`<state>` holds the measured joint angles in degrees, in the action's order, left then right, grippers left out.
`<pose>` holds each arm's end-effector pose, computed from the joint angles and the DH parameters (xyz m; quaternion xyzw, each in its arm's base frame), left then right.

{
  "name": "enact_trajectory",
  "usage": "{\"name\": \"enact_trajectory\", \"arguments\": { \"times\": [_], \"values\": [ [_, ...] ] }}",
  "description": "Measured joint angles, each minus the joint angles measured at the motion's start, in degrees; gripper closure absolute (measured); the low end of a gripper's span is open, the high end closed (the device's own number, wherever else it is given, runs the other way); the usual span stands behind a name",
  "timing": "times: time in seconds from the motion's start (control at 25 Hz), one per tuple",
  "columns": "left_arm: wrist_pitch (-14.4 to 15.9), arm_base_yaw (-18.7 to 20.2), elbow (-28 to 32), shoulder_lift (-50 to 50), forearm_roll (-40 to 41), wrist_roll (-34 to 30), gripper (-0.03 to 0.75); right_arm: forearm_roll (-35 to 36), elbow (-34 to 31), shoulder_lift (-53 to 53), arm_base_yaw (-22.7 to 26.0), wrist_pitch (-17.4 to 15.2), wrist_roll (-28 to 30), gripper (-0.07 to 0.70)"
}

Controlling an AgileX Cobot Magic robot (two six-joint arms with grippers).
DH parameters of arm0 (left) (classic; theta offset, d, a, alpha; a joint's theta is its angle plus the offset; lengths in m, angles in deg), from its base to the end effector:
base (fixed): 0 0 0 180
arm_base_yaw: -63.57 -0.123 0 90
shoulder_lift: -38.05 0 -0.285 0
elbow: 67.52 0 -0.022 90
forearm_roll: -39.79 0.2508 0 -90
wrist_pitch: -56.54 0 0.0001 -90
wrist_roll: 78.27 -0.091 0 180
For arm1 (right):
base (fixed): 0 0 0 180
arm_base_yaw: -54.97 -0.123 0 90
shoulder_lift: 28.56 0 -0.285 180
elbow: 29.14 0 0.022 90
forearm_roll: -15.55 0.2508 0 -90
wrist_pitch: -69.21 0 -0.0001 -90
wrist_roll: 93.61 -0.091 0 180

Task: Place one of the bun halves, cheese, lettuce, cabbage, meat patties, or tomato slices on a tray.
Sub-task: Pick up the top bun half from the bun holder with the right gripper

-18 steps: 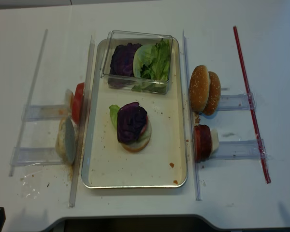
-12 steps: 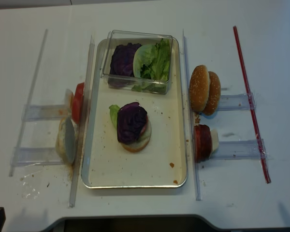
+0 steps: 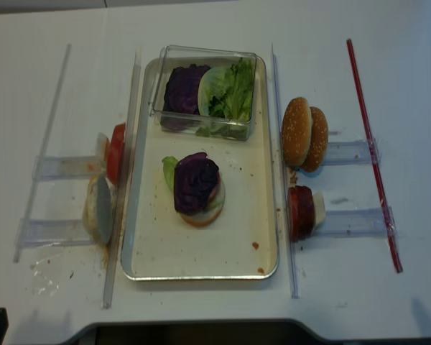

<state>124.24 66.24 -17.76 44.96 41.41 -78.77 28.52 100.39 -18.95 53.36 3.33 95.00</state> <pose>-0.0103 0.0029 0.2620 0.0231 0.8841 0.0052 0.4668 -0.0026 0.0186 0.2631 -0.0845 0.8811 0.0850 0.4574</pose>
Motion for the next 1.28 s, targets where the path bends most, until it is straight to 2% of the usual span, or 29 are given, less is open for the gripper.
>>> {"name": "enact_trajectory", "arguments": {
  "times": [0.2,0.32,0.72,1.04,1.28],
  "values": [
    [-0.1,0.0,0.0,0.0,0.0,0.0,0.355,0.4,0.7,9.4,0.0,1.0,-3.3,0.176],
    [-0.1,0.0,0.0,0.0,0.0,0.0,0.355,0.9,3.5,16.5,0.0,1.4,-5.0,0.176],
    [-0.1,0.0,0.0,0.0,0.0,0.0,0.355,3.4,19.0,41.1,0.0,0.0,-7.6,0.176],
    [-0.1,0.0,0.0,0.0,0.0,0.0,0.356,3.5,30.9,59.2,0.0,-3.1,-7.8,0.176],
    [-0.1,0.0,0.0,0.0,0.0,0.0,0.355,3.6,43.2,71.8,0.0,-5.2,-7.9,0.176]
  ]
}}
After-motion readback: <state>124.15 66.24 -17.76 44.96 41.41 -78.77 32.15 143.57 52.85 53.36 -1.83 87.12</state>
